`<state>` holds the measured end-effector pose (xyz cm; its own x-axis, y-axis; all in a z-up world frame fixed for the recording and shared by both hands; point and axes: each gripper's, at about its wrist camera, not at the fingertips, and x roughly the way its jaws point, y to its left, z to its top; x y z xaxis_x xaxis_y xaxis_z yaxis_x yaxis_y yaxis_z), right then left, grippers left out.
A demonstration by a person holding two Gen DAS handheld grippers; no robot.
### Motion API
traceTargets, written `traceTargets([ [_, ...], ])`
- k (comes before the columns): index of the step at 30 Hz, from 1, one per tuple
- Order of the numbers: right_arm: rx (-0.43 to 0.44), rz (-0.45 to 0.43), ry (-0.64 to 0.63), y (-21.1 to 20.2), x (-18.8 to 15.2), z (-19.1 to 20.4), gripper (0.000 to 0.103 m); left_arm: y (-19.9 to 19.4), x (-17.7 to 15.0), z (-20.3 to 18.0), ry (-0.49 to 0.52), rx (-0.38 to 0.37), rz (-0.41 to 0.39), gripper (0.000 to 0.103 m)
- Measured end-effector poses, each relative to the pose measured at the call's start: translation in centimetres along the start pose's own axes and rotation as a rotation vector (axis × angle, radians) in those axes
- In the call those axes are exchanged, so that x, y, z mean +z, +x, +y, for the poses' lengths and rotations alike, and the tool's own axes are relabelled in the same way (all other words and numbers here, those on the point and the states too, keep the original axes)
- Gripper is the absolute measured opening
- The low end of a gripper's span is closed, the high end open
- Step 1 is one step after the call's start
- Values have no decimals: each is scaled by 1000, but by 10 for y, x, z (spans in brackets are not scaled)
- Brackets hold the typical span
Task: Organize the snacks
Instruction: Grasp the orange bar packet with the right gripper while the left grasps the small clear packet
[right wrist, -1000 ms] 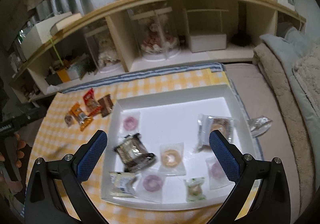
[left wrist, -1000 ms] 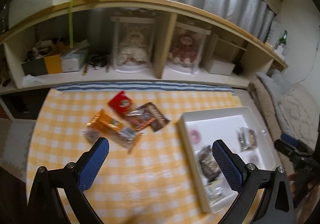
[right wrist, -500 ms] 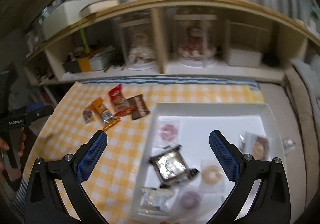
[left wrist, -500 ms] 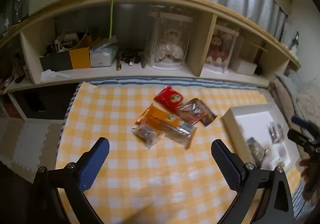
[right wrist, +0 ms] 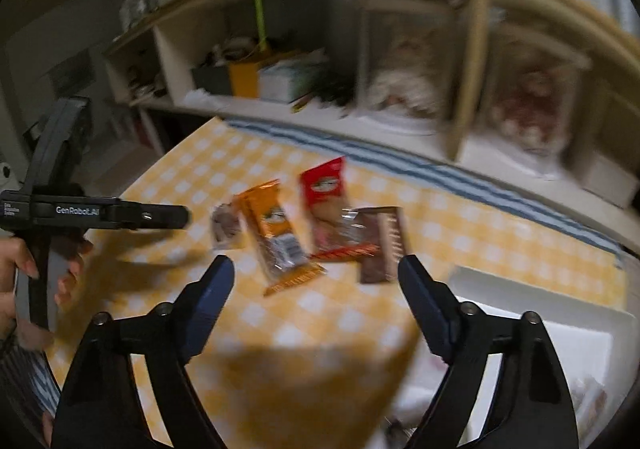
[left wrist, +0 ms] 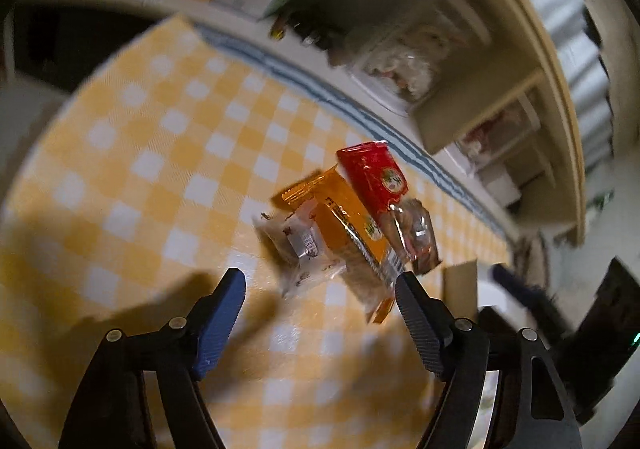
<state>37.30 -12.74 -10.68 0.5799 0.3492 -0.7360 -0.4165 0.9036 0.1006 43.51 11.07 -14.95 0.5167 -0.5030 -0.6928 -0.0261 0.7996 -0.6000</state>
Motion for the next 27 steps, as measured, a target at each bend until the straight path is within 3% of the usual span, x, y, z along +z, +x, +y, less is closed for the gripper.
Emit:
traceTargets([
  [4,28,47,-71,34,8,14,72,20,5,18,-116,-41,4,71],
  [10,-4,121,-152,80,2,25,70,33,6,20,-109,-33,-37,69],
  [13,-12,115,-149,86,-7,31,60,38,3,16,-94,-30,-49,69],
  [14,-10,116,-153,85,-9,35,48,38,1,15,-88,-25,-53,68],
  [15,-15,131,-146,87,-11,38,40,40,1,15,-84,-21,-55,67],
  [16,-21,146,-130,88,-13,40,38,37,-2,15,-83,-20,-57,66],
  [23,-13,159,52,68,-32,40,37,37,-6,6,-45,28,-54,61],
  [27,-27,183,92,56,-45,45,37,42,-10,-13,69,114,-15,61],
])
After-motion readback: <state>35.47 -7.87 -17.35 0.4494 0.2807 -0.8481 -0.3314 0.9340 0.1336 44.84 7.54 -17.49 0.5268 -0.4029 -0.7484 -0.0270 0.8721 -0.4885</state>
